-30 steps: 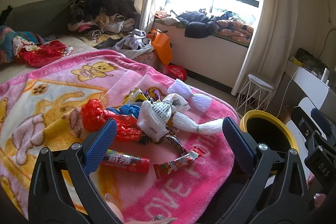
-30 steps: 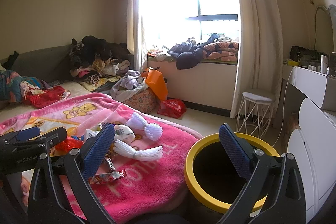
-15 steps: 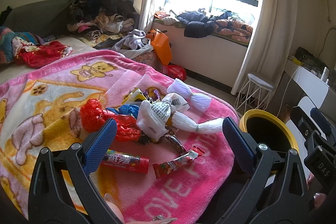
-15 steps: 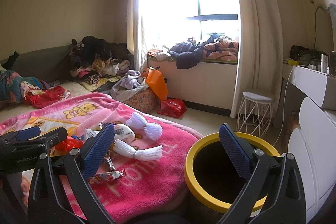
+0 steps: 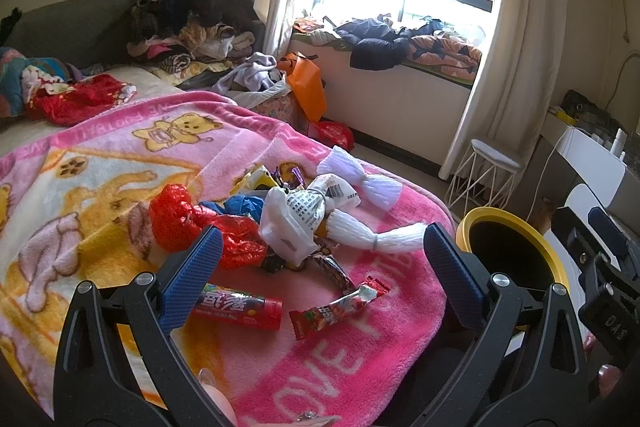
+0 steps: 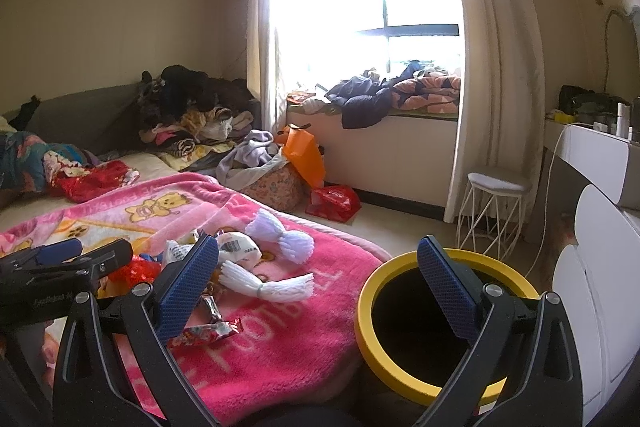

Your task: Collect trash

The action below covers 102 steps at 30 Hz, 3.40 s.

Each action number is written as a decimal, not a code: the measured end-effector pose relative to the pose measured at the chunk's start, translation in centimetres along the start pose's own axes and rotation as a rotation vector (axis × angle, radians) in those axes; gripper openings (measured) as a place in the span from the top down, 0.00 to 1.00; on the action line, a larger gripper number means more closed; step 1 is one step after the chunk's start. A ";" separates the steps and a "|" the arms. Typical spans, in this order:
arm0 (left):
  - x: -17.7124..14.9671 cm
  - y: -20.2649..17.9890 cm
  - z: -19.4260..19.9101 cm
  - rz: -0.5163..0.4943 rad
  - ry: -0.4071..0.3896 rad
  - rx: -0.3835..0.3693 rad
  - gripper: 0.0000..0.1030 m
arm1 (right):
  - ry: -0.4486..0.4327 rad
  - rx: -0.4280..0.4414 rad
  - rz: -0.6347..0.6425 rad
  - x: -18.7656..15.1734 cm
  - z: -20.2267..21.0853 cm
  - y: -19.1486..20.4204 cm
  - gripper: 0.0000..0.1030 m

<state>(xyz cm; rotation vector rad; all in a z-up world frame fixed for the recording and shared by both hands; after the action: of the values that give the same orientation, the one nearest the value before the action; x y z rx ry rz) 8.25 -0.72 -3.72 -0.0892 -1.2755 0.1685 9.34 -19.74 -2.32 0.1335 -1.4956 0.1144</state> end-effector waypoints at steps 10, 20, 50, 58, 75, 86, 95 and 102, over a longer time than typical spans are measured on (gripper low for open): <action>0.4 3.2 -0.4 0.050 -0.012 0.030 0.10 | 0.065 0.117 0.018 -0.7 -2.1 2.4 0.06; 1.9 8.2 -1.4 0.131 -0.008 0.100 0.10 | 0.179 0.241 0.044 -2.3 -5.9 6.5 0.06; -4.1 5.1 -13.6 0.110 0.299 -0.014 0.23 | 0.666 0.164 -0.090 -15.0 -17.8 2.2 0.53; -5.3 4.4 -14.1 0.103 0.351 -0.001 0.52 | 0.631 0.185 -0.114 -13.9 -16.3 1.9 0.86; 0.0 0.4 -11.0 0.091 0.203 -0.089 0.74 | 0.455 0.111 -0.154 -7.4 -12.4 -2.9 0.88; 1.3 -5.0 -9.5 0.061 0.174 -0.197 0.74 | 0.381 -0.043 -0.184 -5.1 -9.7 -10.3 0.88; 0.7 -9.8 -8.9 0.027 0.188 -0.294 0.74 | 0.365 -0.178 -0.218 -5.3 -7.3 -16.5 0.88; -0.3 -13.6 -8.6 -0.007 0.209 -0.361 0.74 | 0.368 -0.261 -0.238 -6.1 -5.7 -19.8 0.88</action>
<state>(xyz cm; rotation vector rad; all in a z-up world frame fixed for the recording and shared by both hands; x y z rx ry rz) 17.38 -13.92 -4.34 -0.4024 -1.0861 -0.0775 17.62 -38.33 -9.13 0.0733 -1.1065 -0.2370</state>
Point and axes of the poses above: each gripper's, at about its wrist camera, not at the fingertips, and z roughly against the way its jaws point, y to its left, x to its top, the point moved 9 cm from there along -z, roughly the way its jaws point, and after that the axes turned 12 degrees about -y, right-handed, at the moved point
